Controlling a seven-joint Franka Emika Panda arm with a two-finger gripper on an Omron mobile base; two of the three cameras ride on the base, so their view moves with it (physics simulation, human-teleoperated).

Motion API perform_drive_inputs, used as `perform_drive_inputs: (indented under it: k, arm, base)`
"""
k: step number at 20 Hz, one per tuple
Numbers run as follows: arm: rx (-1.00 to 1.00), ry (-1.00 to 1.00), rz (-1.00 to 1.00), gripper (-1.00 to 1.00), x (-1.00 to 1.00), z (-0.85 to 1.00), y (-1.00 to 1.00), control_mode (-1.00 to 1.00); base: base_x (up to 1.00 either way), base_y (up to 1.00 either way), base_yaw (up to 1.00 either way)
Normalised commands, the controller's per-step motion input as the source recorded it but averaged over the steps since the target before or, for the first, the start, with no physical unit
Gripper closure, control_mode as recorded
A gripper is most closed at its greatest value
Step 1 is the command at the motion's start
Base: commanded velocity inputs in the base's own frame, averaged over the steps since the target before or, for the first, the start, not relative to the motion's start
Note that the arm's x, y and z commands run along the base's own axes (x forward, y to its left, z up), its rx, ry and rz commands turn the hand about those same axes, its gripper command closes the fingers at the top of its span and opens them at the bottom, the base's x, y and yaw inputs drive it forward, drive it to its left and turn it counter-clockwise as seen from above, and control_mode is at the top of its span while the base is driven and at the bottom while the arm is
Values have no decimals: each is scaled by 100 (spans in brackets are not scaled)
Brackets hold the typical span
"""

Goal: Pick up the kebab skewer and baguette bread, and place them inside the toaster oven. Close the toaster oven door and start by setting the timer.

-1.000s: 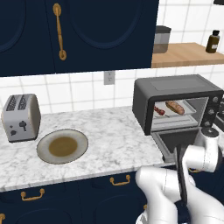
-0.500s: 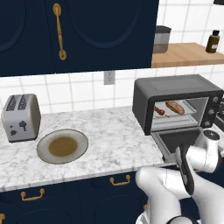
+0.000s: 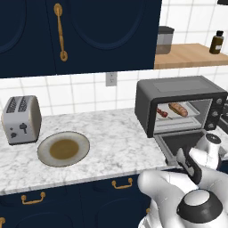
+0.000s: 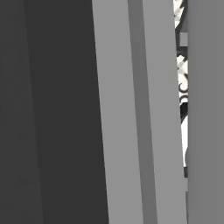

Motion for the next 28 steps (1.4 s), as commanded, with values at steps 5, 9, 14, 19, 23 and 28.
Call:
perform_drive_inputs:
  k: [5, 9, 14, 19, 23, 28]
  arm:
    - [2, -5, 0, -100, 40, -1, 0, -100]
    - [1, -11, 0, -100, 23, -5, 1, -100]
    - [0, -21, 0, -100, 22, 1, 8, -100]
    - [0, -21, 0, -100, 58, 15, 5, -100]
    - [0, -8, 0, -100, 63, 51, 5, -100]
    - [0, -7, 0, -100, 74, 62, 10, -100]
  base:
    - [0, 0, 0]
    - [0, 0, 0]
    - [0, 0, 0]
    - [0, 0, 0]
    - [0, 0, 0]
    - [0, 0, 0]
